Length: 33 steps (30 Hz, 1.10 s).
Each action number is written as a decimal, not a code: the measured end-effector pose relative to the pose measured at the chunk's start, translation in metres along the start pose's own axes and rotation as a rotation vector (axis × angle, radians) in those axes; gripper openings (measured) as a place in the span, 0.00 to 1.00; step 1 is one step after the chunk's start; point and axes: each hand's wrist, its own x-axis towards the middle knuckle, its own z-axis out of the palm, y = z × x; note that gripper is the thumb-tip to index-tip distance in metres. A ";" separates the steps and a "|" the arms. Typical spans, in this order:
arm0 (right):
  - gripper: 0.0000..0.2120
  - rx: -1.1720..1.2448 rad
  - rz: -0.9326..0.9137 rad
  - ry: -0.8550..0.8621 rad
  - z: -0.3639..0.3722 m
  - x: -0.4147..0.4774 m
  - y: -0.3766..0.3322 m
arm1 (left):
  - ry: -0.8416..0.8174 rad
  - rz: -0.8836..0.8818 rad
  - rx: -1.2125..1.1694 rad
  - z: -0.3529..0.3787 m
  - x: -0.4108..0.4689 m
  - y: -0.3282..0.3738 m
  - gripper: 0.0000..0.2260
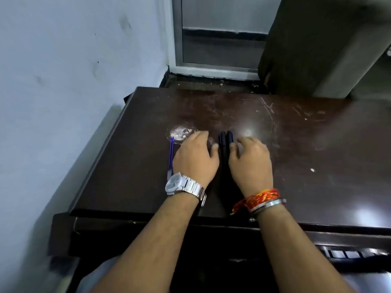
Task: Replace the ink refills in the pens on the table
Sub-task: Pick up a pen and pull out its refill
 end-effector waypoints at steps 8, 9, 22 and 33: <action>0.09 0.040 0.156 -0.143 0.004 0.019 0.010 | -0.004 -0.034 -0.069 0.011 0.010 0.001 0.11; 0.11 0.042 0.169 -0.173 0.006 0.020 0.011 | -0.010 -0.046 -0.082 0.012 0.011 0.001 0.12; 0.07 0.402 -0.056 -0.113 -0.005 0.008 -0.017 | -0.142 -0.316 -0.629 0.001 0.023 0.003 0.13; 0.13 0.853 0.223 -0.074 0.002 0.018 -0.018 | -0.178 -0.264 -0.670 0.002 0.012 0.012 0.12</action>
